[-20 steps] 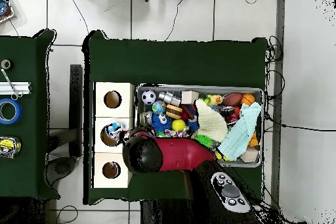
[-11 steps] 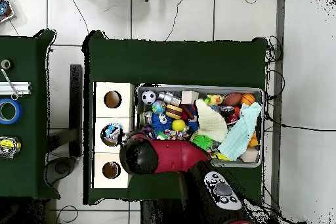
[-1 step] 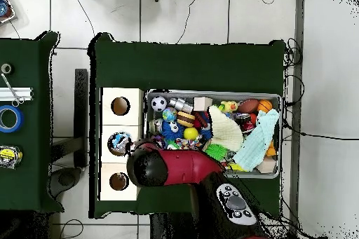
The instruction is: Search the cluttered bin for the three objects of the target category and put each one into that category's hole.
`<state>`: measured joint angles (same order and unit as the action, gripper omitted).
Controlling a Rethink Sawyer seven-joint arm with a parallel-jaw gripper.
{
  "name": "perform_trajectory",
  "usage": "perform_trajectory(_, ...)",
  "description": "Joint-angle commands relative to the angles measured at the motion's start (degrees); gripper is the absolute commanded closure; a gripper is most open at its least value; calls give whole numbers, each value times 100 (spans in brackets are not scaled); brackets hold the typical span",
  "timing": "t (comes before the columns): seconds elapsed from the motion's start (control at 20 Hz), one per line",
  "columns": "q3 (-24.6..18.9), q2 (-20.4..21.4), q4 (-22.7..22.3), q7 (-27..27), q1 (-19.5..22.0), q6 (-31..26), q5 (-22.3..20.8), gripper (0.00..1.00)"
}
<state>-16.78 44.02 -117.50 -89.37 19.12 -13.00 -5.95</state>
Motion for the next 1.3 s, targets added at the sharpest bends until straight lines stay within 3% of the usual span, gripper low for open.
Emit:
perform_trajectory(0.05,143,-512,404,-912,-187,253,-1,0)
perform_trajectory(0.7,-278,-79,119,-1093,-392,-196,566,0)
perform_trajectory(1.1,-384,-315,206,-1037,-499,20,659,0)
perform_trajectory(1.3,-239,49,407,-815,-551,-628,659,0)
